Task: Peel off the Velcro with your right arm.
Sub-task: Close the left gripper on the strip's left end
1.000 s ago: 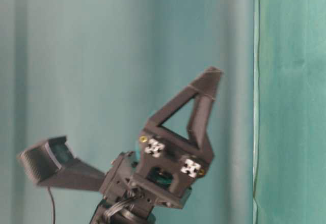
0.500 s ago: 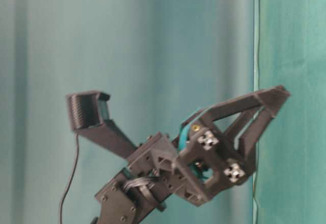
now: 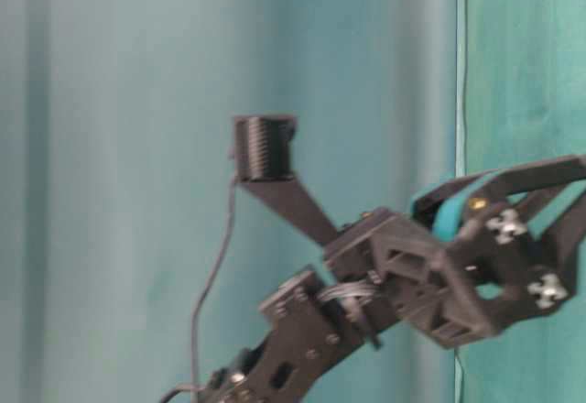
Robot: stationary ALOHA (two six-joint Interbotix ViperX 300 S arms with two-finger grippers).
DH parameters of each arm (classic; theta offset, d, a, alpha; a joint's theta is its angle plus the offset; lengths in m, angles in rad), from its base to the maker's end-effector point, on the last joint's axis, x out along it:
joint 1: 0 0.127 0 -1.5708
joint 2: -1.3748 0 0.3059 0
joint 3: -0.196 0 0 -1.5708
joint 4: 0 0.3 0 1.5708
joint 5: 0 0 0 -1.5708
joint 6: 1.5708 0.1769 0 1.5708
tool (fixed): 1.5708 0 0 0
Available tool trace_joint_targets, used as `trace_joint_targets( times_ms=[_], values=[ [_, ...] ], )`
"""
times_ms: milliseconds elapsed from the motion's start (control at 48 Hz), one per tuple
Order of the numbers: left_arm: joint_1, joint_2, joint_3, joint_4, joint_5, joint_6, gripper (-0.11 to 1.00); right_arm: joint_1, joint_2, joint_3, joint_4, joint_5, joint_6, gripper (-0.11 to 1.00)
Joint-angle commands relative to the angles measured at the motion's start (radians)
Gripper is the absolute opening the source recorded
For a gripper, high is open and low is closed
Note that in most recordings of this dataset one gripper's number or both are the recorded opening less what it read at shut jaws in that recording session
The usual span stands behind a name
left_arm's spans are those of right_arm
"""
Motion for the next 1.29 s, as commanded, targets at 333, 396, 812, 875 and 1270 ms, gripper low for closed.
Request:
trace_joint_targets(
  times_ms=[333, 396, 812, 875, 1270],
  values=[
    [0.003, 0.060, -0.018, 0.000, -0.064, 0.005, 0.75, -0.002, 0.006, -0.003, -0.003, -0.011, 0.002, 0.65],
    [0.005, 0.069, -0.018, 0.000, -0.067, 0.003, 0.75, -0.003, 0.006, -0.002, -0.003, -0.011, 0.002, 0.65],
    [0.017, 0.081, -0.017, 0.000, -0.069, 0.002, 0.66, -0.003, 0.005, -0.002, -0.003, -0.015, 0.000, 0.66],
    [0.017, 0.080, -0.017, 0.000, -0.067, 0.003, 0.56, -0.003, 0.005, 0.000, -0.003, -0.015, 0.000, 0.66],
    [0.017, 0.000, 0.008, 0.000, -0.046, 0.000, 0.10, -0.002, 0.005, -0.002, -0.005, -0.015, 0.000, 0.65]
  ],
)
